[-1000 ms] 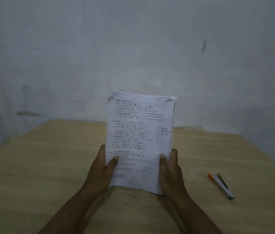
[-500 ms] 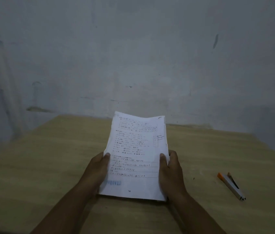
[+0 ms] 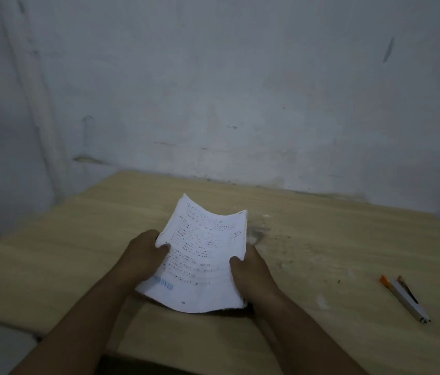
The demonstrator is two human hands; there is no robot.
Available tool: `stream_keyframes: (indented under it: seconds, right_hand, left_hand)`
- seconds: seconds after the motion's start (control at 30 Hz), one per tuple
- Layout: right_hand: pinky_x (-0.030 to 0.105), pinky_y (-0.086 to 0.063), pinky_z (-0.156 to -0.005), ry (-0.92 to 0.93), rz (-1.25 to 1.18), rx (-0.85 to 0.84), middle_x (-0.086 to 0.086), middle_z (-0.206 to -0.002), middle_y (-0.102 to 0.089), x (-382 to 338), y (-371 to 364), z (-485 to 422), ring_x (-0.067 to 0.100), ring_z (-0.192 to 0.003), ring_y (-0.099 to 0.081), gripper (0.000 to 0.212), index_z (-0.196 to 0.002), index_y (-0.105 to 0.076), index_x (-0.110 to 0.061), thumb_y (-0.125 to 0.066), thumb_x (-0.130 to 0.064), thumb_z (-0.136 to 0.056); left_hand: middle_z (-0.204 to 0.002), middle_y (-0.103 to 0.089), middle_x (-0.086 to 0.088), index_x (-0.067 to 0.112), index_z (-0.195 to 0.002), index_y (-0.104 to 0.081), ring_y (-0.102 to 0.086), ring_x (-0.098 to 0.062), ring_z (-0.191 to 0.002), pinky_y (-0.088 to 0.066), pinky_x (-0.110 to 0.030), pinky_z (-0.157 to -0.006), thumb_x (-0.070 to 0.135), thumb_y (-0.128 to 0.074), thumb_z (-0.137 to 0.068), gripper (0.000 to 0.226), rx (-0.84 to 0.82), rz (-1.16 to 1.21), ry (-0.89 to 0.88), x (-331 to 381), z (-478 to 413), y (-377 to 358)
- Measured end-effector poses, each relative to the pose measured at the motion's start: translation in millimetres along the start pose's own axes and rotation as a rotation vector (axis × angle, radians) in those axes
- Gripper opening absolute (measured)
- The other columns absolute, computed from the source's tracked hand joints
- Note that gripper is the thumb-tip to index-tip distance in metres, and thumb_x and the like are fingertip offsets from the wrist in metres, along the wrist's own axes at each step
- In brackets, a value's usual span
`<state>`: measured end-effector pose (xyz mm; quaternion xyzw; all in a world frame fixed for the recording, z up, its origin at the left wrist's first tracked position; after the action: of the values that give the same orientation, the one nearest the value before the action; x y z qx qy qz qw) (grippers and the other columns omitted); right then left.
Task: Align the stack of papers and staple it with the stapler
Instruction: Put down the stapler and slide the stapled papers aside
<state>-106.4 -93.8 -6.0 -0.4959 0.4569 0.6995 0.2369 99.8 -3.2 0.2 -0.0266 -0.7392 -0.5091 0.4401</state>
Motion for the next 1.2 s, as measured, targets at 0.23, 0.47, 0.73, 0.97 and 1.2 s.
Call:
stream_keyframes:
  seconds: [0.23, 0.47, 0.73, 0.97, 1.2]
  right_hand:
    - [0.016, -0.043, -0.055, 0.083, 0.052, -0.129, -0.008, -0.108, -0.063, -24.7, -49.4, 1.1, 0.011, -0.09, -0.062, 0.034, -0.119, -0.056, -0.02, -0.043, -0.009, -0.089]
    - [0.012, -0.04, -0.043, 0.126, 0.092, -0.222, 0.004, -0.1, -0.069, -46.0, -102.7, 2.8, 0.017, -0.073, -0.064, 0.03, -0.109, -0.062, -0.011, -0.047, -0.005, -0.084]
    - [0.018, -0.037, -0.033, 0.045, 0.047, -0.224, 0.01, -0.071, -0.065, -54.0, -113.7, 6.6, 0.012, -0.04, -0.053, 0.022, -0.084, -0.058, -0.016, -0.045, 0.001, -0.086]
    - [0.021, -0.041, -0.035, 0.026, 0.045, -0.24, 0.016, -0.066, -0.067, -56.1, -112.2, 6.3, 0.012, -0.031, -0.052, 0.022, -0.091, -0.061, -0.01, -0.044, 0.003, -0.085]
    - [0.029, -0.049, -0.04, -0.009, -0.014, -0.273, 0.015, -0.06, -0.066, -51.5, -111.2, 3.8, 0.028, -0.04, -0.062, 0.028, -0.106, -0.061, -0.001, -0.043, 0.005, -0.086]
  left_hand:
    - [-0.082, -0.051, -0.004, 0.016, -0.075, -0.046, -0.048, -0.019, -0.075, -0.034, -0.03, -0.065, 0.027, -0.054, -0.096, 0.024, 0.081, -0.279, 0.132, -59.4, -14.7, 51.9]
    - [-0.091, -0.053, -0.004, 0.011, -0.092, -0.057, -0.051, -0.021, -0.081, -0.041, -0.03, -0.071, 0.025, -0.048, -0.097, 0.017, 0.211, -0.433, 0.21, -100.5, -18.1, 90.6]
    - [-0.103, -0.063, -0.009, 0.01, -0.095, -0.062, -0.059, -0.026, -0.095, -0.04, -0.03, -0.072, 0.021, -0.048, -0.095, 0.017, 0.261, -0.47, 0.208, -117.7, -19.3, 91.7]
    - [-0.104, -0.06, -0.009, 0.011, -0.096, -0.059, -0.059, -0.029, -0.098, -0.048, -0.038, -0.081, 0.015, -0.045, -0.093, 0.015, 0.291, -0.599, 0.197, -111.9, -17.6, 87.1]
    - [-0.107, -0.058, -0.008, 0.011, -0.106, -0.056, -0.058, -0.027, -0.101, -0.044, -0.036, -0.083, 0.014, -0.039, -0.095, 0.02, 0.251, -0.782, 0.229, -99.2, -14.8, 83.4]
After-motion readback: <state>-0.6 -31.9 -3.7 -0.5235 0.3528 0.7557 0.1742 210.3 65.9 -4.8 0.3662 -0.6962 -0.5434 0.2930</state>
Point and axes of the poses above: each hand's wrist, its own z-axis away from the middle knuckle, its own y-axis out of the back of the hand, x = y × z, the point moved 3 cm from there along -z, towards the middle knuckle
